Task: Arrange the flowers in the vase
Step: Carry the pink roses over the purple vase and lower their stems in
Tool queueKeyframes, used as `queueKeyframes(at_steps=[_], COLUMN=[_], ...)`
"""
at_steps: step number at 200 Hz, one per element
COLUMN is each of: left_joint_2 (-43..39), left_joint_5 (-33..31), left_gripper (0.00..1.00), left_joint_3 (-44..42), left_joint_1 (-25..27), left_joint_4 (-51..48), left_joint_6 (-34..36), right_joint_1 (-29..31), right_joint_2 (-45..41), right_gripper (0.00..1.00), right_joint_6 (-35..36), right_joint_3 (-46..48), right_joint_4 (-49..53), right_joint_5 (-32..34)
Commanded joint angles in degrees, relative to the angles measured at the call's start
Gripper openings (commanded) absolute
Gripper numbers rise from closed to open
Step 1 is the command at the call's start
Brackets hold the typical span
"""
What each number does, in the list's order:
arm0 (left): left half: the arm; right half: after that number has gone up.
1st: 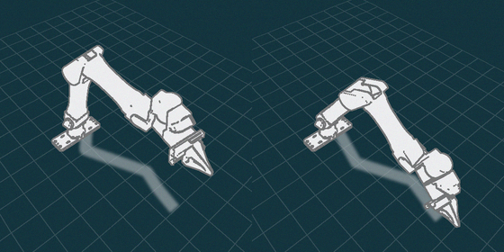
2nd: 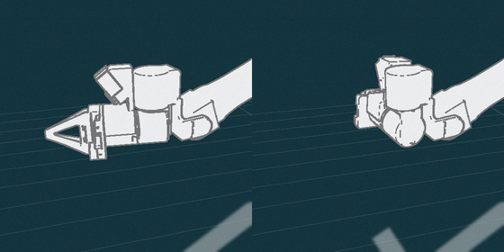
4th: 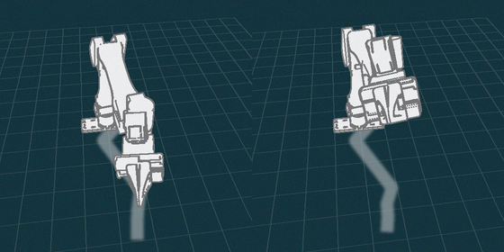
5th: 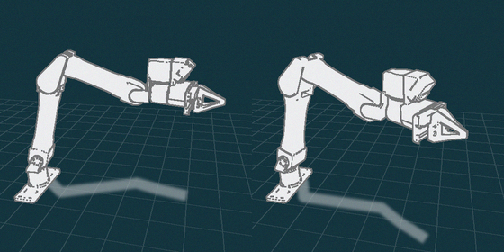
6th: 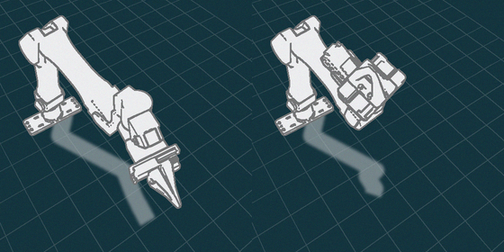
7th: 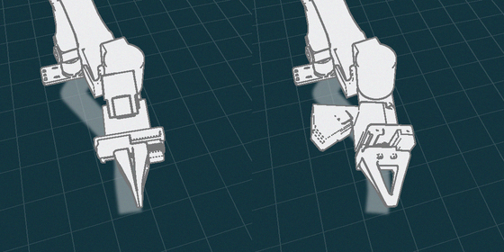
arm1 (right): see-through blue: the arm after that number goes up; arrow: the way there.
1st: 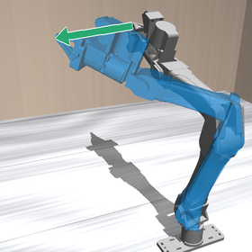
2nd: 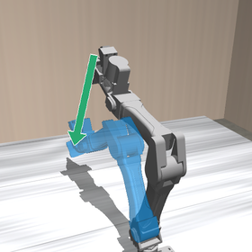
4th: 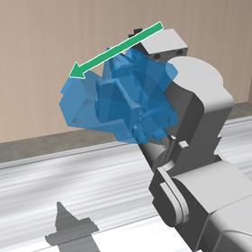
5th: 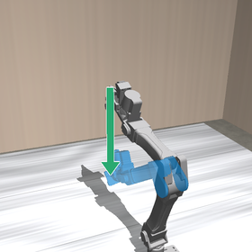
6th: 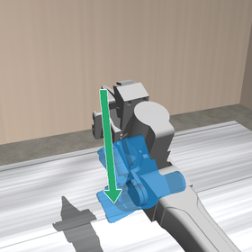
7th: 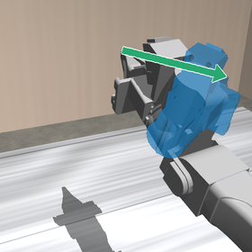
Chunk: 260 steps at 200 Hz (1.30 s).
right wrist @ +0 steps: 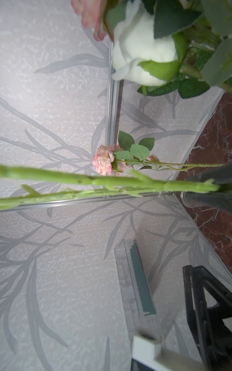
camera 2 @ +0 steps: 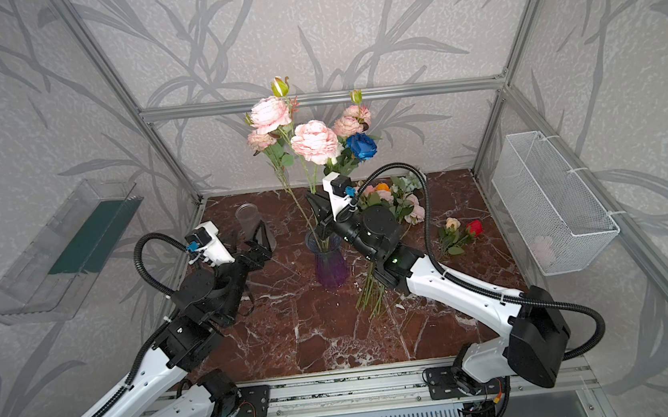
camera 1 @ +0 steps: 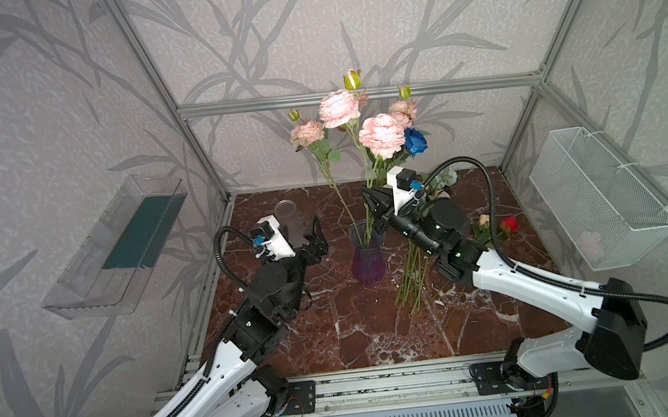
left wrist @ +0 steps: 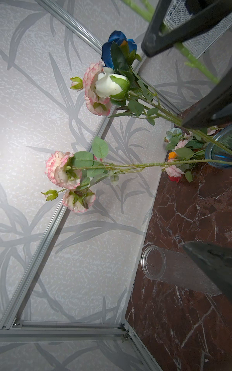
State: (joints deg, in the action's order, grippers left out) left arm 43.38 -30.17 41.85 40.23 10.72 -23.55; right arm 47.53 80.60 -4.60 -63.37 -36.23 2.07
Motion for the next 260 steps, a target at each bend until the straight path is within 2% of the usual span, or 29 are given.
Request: queueKeyframes(at_steps=[1,55,80,121,216,260], left_joint_2=[-0.8,-0.2,0.3,1.0,1.5,2.3], left_joint_5=[-0.8,0.3,0.9,1.3,3.3,4.3], left_gripper=[0.88,0.88,0.88,0.88,0.87,0.87], left_joint_3=[-0.4,-0.4,-0.4,-0.2,0.1,0.7], left_joint_1=[-0.2,-0.6,-0.9,-1.6,-3.0,-3.2], left_joint_4=[-0.2,-0.4,-0.5,-0.8,-1.2,-2.1], left_joint_6=[0.0,-0.9,-1.5,-1.6,-2.4,-2.7], right_joint_1=[0.2,0.2,0.3,1.0,6.6,6.8], right_joint_2=[1.5,0.8,0.5,-0.7,-0.8,-1.0], right_gripper=[0.03,0.06,0.09,0.25,0.40,0.54], right_joint_6=[2.8,0.7,-0.7,-2.2,2.7,0.4], right_joint_3=[-1.3,4.7,5.9,8.0,2.7,0.5], right_joint_4=[-4.7,-3.2,1.1,4.5,23.1,33.2], right_joint_5=[2.7,5.2,6.1,7.7,15.6,17.5])
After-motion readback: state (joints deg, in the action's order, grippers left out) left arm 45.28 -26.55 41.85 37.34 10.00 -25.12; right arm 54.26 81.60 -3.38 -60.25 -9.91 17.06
